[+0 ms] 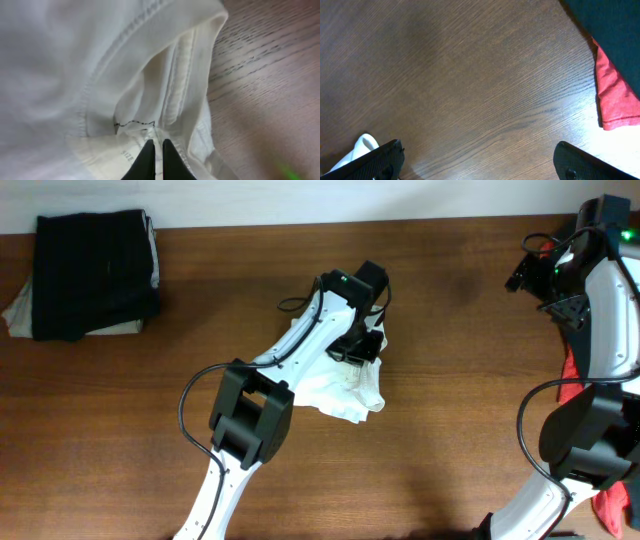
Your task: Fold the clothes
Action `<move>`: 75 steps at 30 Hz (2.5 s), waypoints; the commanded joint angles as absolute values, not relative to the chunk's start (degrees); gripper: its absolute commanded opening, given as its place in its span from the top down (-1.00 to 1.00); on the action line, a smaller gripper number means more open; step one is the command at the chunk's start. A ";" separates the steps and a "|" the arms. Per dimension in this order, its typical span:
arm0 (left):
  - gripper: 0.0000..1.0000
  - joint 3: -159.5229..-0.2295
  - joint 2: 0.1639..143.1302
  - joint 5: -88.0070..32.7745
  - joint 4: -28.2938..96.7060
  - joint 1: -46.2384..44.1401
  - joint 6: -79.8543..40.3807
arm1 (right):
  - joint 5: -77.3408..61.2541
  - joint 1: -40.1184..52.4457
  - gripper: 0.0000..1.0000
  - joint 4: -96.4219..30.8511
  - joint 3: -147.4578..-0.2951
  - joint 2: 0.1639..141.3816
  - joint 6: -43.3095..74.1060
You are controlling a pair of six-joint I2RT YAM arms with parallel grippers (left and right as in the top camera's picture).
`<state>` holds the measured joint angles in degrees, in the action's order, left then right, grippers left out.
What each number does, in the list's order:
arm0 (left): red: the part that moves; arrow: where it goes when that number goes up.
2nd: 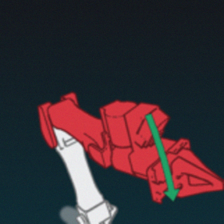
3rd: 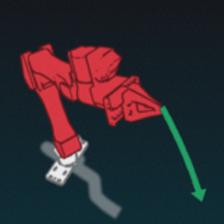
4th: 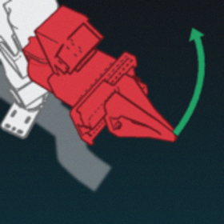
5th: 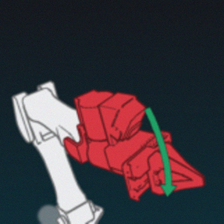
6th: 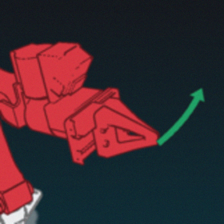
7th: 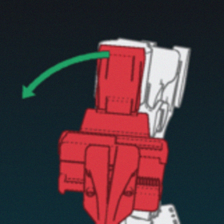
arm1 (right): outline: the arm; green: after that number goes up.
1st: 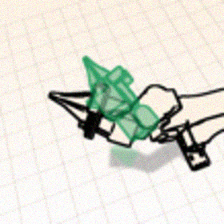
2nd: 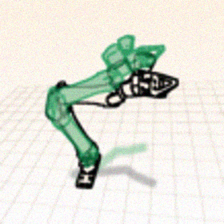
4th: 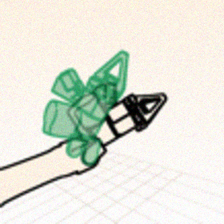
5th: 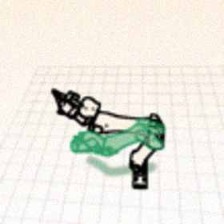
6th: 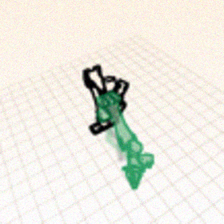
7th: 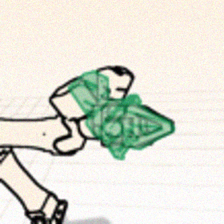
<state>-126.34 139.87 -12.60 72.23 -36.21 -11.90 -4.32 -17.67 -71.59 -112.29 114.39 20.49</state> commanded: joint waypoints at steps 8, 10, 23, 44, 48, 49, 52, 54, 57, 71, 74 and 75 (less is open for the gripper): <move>0.75 -127.46 142.23 -13.72 68.60 -37.69 -13.50 | -3.79 -17.91 -0.97 -71.59 -112.40 114.37 19.92; 0.82 -127.46 142.63 -14.06 67.85 -37.95 -13.50 | -3.79 -17.91 -0.97 -71.59 -112.40 114.37 19.92; 0.89 -134.43 143.52 -12.60 74.85 -38.15 -14.76 | -3.79 -17.91 -0.97 -71.59 -112.40 114.37 19.92; -0.09 -146.74 139.04 -0.25 82.17 -36.67 -13.21 | -3.81 -17.91 -0.97 -71.59 -112.40 114.37 19.92; -0.98 -151.17 138.80 8.62 85.14 -29.02 -13.23 | -3.81 -17.91 -0.97 -71.59 -112.40 114.37 19.92; -0.98 -150.93 138.85 7.49 85.84 -26.20 -13.23 | -3.79 -17.91 -0.97 -71.59 -112.40 114.37 19.92; -0.98 -149.88 138.85 1.93 85.76 -17.78 -13.23 | -3.81 -17.91 -0.97 -71.59 -112.40 114.37 19.92; -0.99 -146.91 138.87 -5.28 85.10 -12.78 -12.27 | -3.79 -17.91 -0.97 -71.59 -112.40 114.37 19.92; -0.98 -137.34 138.85 -27.81 81.87 -7.03 7.44 | -3.79 -17.91 -0.97 -71.59 -112.40 114.37 19.92; -0.98 -103.15 138.85 -55.35 67.64 -7.40 17.19 | -3.79 -17.91 -0.97 -71.59 -112.40 114.37 19.92; -0.81 -103.15 138.87 -55.11 66.28 -9.80 17.19 | -3.81 -17.91 -0.97 -71.59 -112.40 114.37 19.92; -0.59 -103.15 138.85 -55.13 65.58 -10.41 17.19 | -3.79 -17.91 -0.97 -71.59 -112.40 114.37 19.92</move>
